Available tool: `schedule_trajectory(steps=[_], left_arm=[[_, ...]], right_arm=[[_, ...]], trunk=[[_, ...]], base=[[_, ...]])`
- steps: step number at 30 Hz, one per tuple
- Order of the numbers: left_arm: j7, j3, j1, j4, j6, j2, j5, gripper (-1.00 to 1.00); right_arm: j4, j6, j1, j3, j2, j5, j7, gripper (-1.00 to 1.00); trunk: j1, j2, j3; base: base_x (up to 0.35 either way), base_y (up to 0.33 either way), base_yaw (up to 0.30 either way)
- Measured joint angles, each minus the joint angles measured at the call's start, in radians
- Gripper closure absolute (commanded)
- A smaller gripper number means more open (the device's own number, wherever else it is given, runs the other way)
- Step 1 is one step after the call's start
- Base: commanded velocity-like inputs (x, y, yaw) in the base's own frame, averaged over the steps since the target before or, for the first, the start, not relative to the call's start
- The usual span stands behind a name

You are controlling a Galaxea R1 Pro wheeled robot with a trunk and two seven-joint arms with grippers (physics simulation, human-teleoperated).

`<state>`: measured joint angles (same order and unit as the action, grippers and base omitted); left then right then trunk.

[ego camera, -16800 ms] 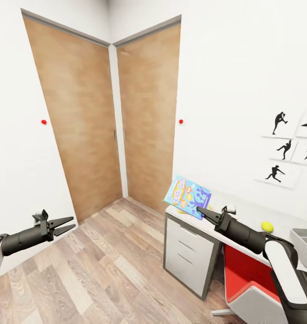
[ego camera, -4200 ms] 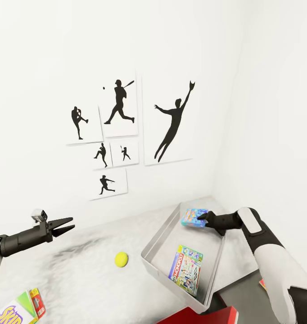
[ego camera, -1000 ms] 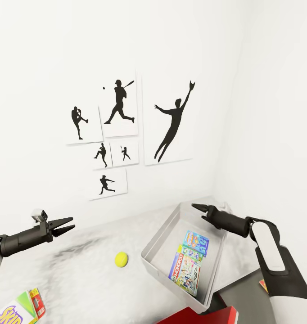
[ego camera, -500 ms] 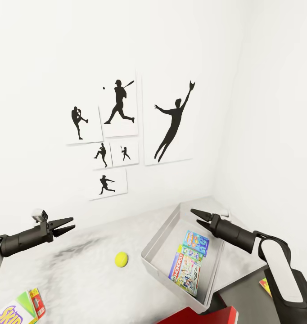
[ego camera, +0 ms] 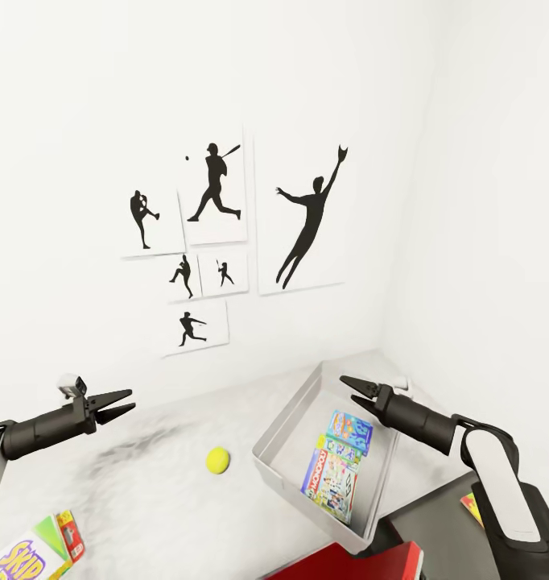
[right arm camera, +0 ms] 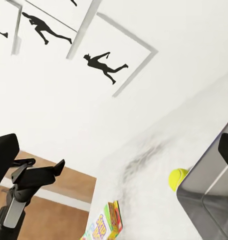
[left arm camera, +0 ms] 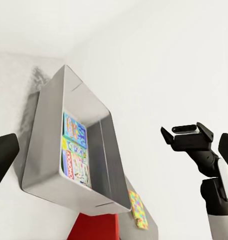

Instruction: Put all the toys in the child's room - the three board games (two on the bed and one on the table), the two jigsaw puzzles on the table, and the tennis ball on the table - inside the toy box on the table in the child's room.

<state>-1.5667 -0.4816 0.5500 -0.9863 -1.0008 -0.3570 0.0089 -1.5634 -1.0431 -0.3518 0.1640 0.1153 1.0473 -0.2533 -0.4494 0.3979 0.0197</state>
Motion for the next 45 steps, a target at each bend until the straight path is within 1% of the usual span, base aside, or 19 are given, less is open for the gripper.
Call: schedule_trajectory(steps=[4, 13, 20, 27, 30, 34, 45], left_arm=[[0.000, 0.000, 0.000, 0.000, 0.000, -0.001, 0.000, -1.00], [0.000, 0.000, 0.000, 0.000, -0.001, -0.001, -0.002, -1.00], [0.000, 0.000, 0.000, -0.002, -0.002, -0.002, 0.003, -1.00], [0.000, -0.001, 0.001, -0.003, -0.005, -0.004, 0.006, -1.00], [0.000, 0.001, 0.002, -0.003, -0.010, -0.004, 0.004, -1.00], [0.000, 0.005, 0.002, -0.003, -0.013, -0.004, 0.000, -1.00], [0.000, 0.008, 0.002, -0.007, -0.015, -0.004, -0.001, -1.00]], right_arm=[[0.001, 0.000, 0.000, 0.000, 0.000, 0.000, -0.002, -1.00], [0.002, 0.001, 0.000, 0.000, 0.000, 0.000, -0.003, -1.00], [0.003, 0.001, 0.000, 0.001, 0.000, -0.001, -0.003, -1.00], [0.003, 0.004, 0.000, 0.003, -0.001, 0.000, -0.003, -1.00], [0.003, 0.040, 0.000, 0.002, 0.000, 0.001, -0.001, -1.00], [0.003, 0.067, 0.000, -0.004, 0.000, 0.000, 0.003, -1.00], [0.014, 0.080, 0.000, -0.005, -0.001, -0.003, 0.004, -1.00]], trunk=[[0.000, 0.000, 0.000], [0.000, 0.000, -0.004], [0.000, 0.001, -0.008], [0.000, 0.001, -0.009], [0.000, 0.001, -0.009], [0.000, 0.001, -0.009], [0.000, 0.001, -0.009]], base=[[-0.060, 0.000, 0.077], [-0.243, 0.000, 0.243], [-0.045, 0.000, 0.231], [-0.004, 0.000, 0.038], [0.000, 0.000, 0.004], [0.000, 0.000, 0.001], [-0.007, 0.000, 0.000]])
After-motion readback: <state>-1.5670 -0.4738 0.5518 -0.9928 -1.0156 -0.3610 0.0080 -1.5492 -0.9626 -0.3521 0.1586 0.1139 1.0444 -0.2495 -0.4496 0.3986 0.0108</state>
